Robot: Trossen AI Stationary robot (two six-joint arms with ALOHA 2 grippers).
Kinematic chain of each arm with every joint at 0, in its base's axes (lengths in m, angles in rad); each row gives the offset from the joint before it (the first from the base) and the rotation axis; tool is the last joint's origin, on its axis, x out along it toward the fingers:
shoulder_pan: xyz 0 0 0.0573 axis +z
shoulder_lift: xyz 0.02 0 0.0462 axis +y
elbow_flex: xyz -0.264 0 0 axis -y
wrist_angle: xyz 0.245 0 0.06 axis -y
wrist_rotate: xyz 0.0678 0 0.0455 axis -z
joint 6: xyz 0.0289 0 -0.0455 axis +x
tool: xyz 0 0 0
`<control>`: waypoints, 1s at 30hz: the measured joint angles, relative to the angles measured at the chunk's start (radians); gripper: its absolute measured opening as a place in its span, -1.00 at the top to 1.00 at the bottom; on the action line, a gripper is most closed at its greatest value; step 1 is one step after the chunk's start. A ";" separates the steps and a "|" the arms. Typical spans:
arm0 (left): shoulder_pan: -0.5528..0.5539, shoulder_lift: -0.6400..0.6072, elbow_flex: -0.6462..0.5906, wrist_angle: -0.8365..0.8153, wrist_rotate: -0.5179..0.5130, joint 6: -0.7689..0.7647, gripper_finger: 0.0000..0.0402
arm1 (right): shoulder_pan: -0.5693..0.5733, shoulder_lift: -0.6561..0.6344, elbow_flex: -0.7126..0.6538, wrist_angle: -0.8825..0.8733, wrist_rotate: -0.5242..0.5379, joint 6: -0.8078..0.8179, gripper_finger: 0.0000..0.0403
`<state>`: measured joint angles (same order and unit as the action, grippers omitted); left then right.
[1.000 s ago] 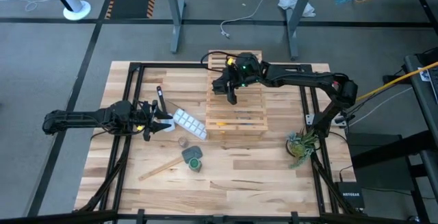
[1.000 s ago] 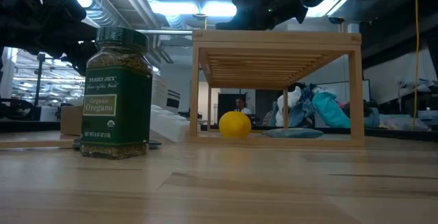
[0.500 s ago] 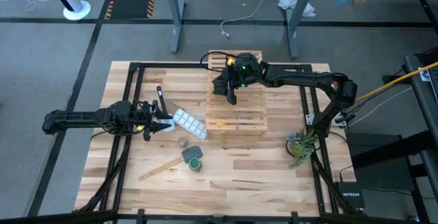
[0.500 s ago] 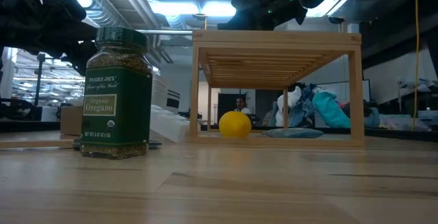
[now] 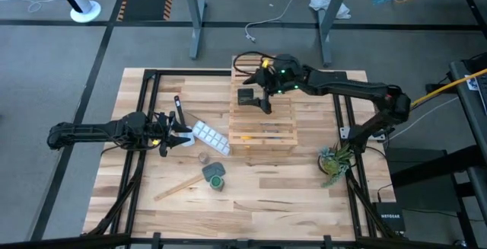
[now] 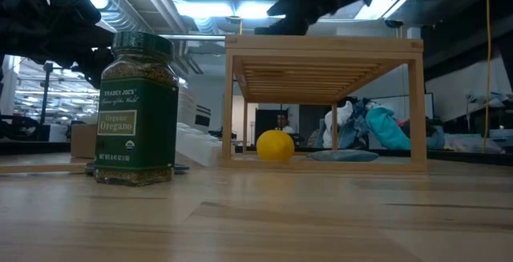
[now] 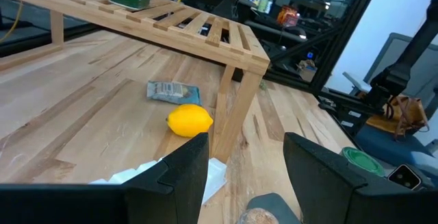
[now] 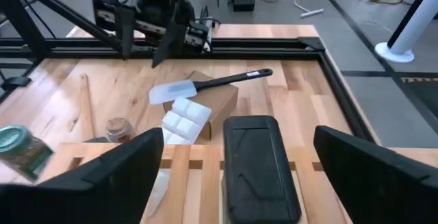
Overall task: Shelf spices
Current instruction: Put the green seasoning bottle on the shelf
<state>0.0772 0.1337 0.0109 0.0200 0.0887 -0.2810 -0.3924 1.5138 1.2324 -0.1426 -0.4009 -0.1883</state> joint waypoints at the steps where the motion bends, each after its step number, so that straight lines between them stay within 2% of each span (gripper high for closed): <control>1: 0.000 0.000 0.000 0.000 0.000 0.000 0.09 | 0.000 -0.021 0.000 -0.014 0.000 0.000 -0.91; 6: 0.000 0.000 0.000 0.000 0.000 0.000 0.09 | 0.035 -0.122 0.000 -0.129 0.032 -0.016 -0.89; 12: 0.000 0.001 0.000 0.000 0.000 0.000 0.09 | 0.213 -0.252 0.000 -0.275 0.337 -0.044 -0.89; 17: 0.000 0.001 0.000 0.000 0.000 0.000 0.09 | 0.429 -0.336 0.000 -0.350 0.552 -0.002 -0.89; 24: 0.000 0.001 0.000 0.000 0.000 0.000 0.09 | 0.803 -0.385 -0.066 -0.358 0.948 0.096 -0.89; 30: 0.000 0.001 0.000 0.000 0.000 0.000 0.09 | 1.083 -0.367 -0.234 -0.206 1.181 0.233 -0.89</control>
<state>0.0770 0.1345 0.0109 0.0200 0.0889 -0.2810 0.6902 1.1469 0.9980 -0.3490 0.7805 0.0446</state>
